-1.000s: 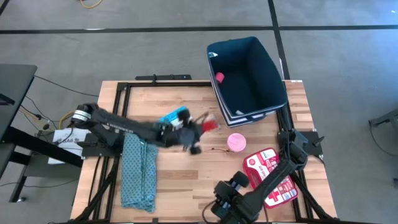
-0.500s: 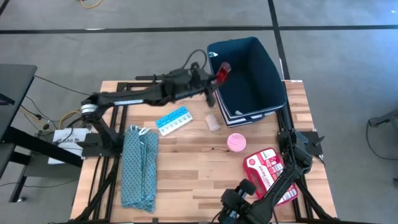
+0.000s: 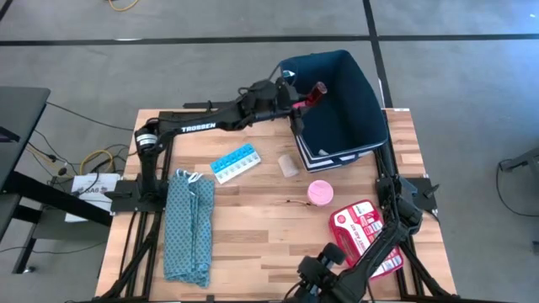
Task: Pick & place medical supplies in basket/bin
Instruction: Put the red medicine bottle into the blue bin, then put the pink container into the blue bin
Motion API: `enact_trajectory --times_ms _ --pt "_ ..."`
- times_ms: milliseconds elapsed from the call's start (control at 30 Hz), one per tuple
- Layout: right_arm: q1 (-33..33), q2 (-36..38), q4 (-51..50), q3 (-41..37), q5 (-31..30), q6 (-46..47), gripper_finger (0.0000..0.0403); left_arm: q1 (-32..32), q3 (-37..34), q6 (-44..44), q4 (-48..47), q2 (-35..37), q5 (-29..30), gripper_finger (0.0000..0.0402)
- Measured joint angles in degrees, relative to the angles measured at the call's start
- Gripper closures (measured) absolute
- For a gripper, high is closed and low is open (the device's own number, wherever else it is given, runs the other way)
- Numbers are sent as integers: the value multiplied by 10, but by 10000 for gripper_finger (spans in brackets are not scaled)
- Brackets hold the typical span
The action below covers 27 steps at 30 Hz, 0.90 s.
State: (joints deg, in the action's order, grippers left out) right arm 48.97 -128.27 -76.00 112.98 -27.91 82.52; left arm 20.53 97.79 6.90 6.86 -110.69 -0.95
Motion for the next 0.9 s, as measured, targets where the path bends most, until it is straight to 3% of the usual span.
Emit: enact_trajectory --times_ms 200,400,600,767,900 --pt "1 0 0 -6 12 0 172 4 29 25 -29 2 -43 229" --pt "5 0 23 -6 69 30 172 32 28 -16 -47 -18 -16 196" --pt "16 -1 42 -6 71 32 172 73 33 -127 -39 -45 -134 204" --pt "16 -1 37 -6 69 31 172 78 88 -158 -49 -44 -141 225" --pt "15 -1 39 -6 75 30 172 84 186 -126 -160 -30 -168 235"
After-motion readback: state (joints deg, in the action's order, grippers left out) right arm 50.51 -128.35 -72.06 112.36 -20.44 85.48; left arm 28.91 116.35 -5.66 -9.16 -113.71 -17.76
